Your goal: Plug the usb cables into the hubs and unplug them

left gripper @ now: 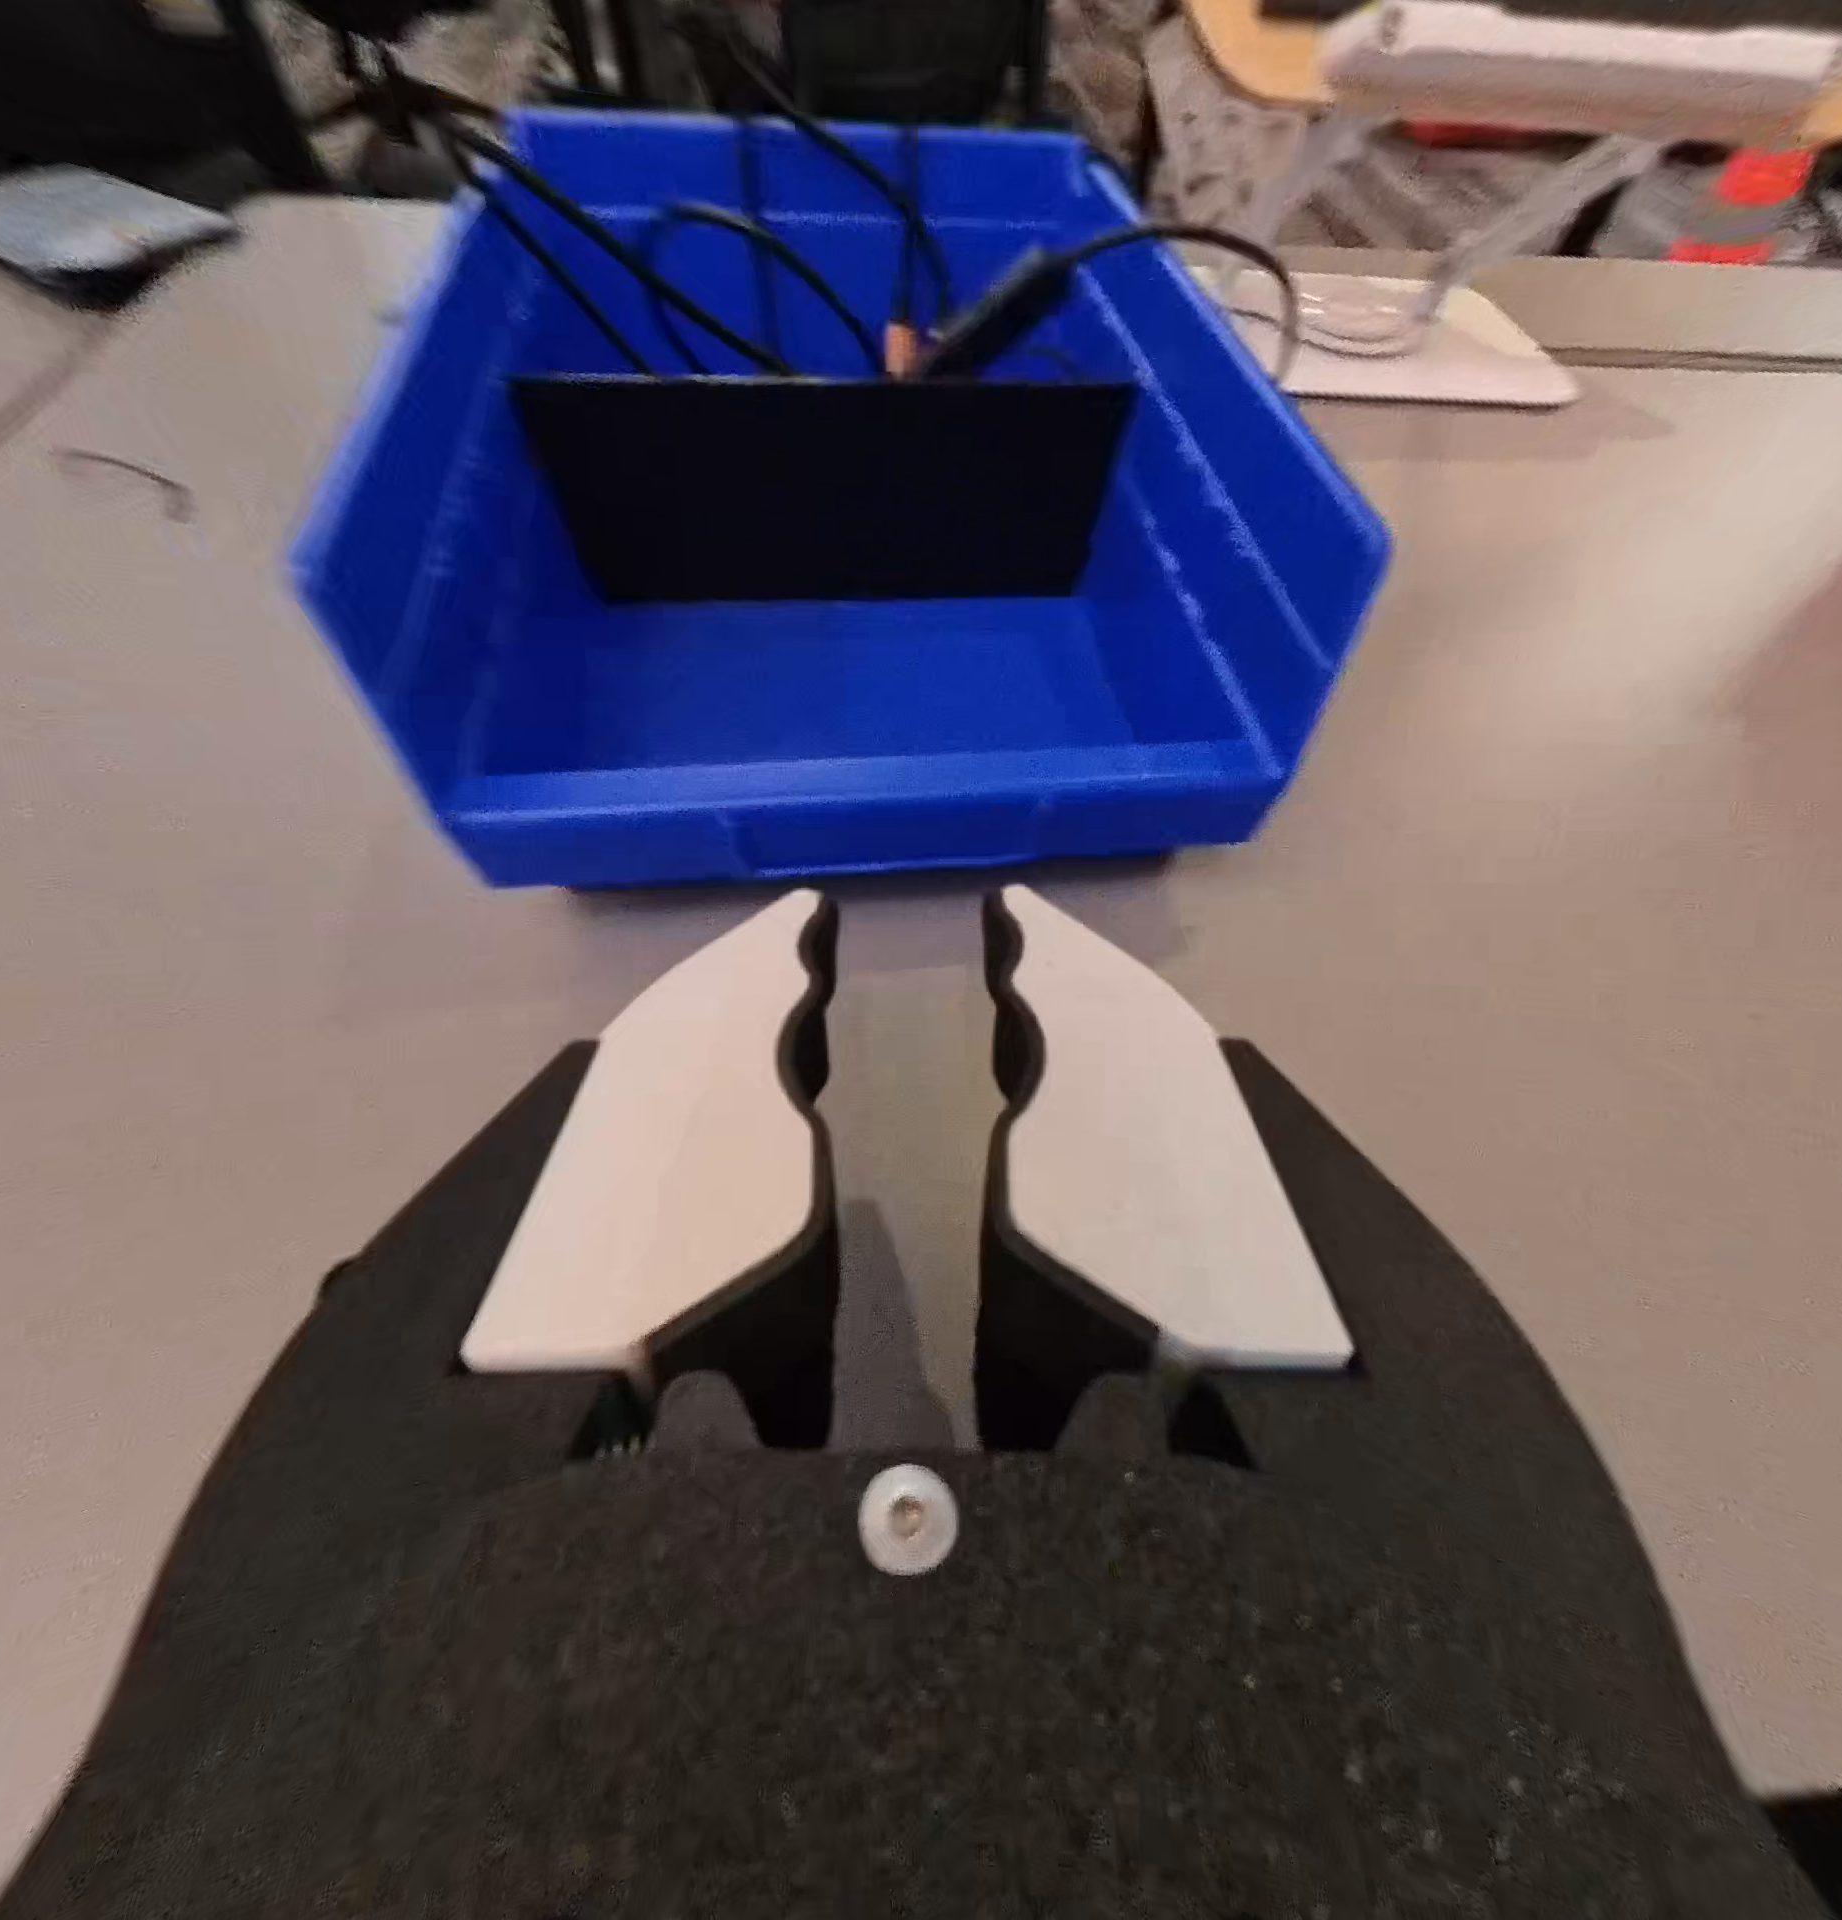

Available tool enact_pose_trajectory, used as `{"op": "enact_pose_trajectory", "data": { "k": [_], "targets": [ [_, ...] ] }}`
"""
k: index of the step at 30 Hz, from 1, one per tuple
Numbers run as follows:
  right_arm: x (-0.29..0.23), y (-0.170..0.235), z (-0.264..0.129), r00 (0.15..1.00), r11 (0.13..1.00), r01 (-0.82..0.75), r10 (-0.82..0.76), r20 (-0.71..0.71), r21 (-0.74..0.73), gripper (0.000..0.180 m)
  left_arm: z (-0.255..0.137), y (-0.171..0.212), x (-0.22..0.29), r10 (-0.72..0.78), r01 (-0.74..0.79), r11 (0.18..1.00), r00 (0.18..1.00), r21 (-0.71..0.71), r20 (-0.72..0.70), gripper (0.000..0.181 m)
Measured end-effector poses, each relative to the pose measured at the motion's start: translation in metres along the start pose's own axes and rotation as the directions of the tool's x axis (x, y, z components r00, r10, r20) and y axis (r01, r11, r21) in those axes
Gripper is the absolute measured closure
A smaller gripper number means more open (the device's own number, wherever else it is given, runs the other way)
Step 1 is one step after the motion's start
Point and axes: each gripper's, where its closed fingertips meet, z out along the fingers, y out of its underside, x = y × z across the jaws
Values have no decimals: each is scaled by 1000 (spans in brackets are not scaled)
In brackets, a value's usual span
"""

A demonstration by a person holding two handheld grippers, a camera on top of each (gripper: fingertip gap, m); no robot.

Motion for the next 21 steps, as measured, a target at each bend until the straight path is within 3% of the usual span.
{"op": "enact_pose_trajectory", "data": {
  "k": [2,4,5,7,8,10,16,21],
  "targets": [
    [-4,6,4,998,998,-42,40,-45,-40,126,-5,-15,-45,-4,-2,999,992,47,126,148],
    [4,15,21,986,991,-109,98,-134,-75,123,10,-22,-71,-44,42,999,994,24,102,132],
    [7,20,31,984,989,-107,92,-150,-98,127,22,-21,-79,-44,46,999,996,-26,72,121],
    [26,30,42,972,985,-68,30,-235,-157,162,46,-22,-92,-31,33,996,999,-78,27,116],
    [27,28,44,974,987,-66,32,-223,-146,174,55,-26,-92,-11,10,998,1000,-68,-15,124],
    [37,32,47,967,983,-86,43,-253,-163,177,68,-29,-95,40,-44,997,997,-64,-65,177],
    [49,32,54,961,981,-132,91,-262,-142,178,61,-25,-94,97,-102,993,992,-67,-78,177],
    [47,30,54,969,987,-108,78,-234,-116,174,56,-24,-103,52,-56,996,996,-66,-68,177]
  ]
}}
